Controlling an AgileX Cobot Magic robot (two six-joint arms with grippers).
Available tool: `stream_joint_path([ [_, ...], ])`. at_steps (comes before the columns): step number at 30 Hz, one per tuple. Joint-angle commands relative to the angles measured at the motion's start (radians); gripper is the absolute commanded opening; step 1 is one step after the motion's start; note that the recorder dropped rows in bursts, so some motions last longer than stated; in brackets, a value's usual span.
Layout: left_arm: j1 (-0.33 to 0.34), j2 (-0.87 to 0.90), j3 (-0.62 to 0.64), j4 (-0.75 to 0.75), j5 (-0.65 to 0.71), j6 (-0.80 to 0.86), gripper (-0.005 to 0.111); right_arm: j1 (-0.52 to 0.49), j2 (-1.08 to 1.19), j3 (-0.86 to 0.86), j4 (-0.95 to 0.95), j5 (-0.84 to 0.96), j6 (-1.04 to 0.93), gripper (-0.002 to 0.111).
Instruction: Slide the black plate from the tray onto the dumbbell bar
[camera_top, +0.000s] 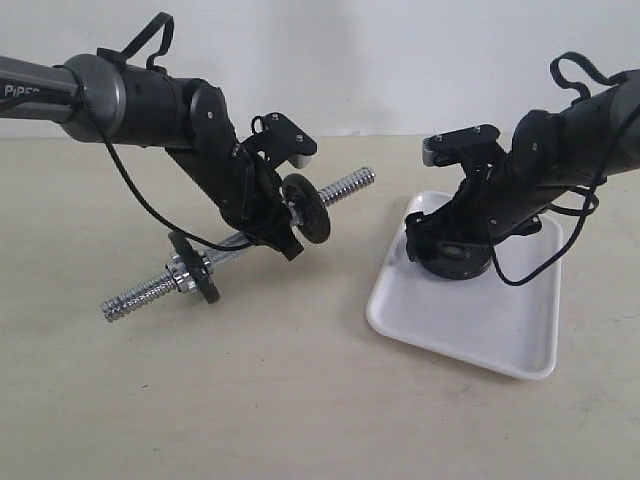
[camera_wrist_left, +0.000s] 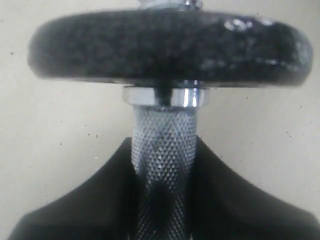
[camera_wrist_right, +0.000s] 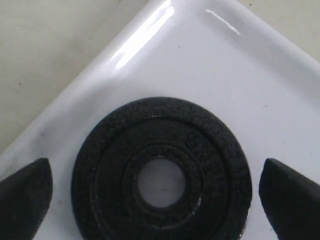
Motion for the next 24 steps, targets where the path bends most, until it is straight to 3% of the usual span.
stream_joint_path([
  [1,-0.004,-0.102,-0.019,-0.031,-0.06,0.016,0.004,-0.001,0.024,-0.003,-0.004,-0.016,0.003,0.104],
  [24,-0.004,-0.174,-0.019,-0.031,-0.065,0.021,0.004,-0.001,0.039,-0.003,-0.003,0.034,0.003,0.104],
])
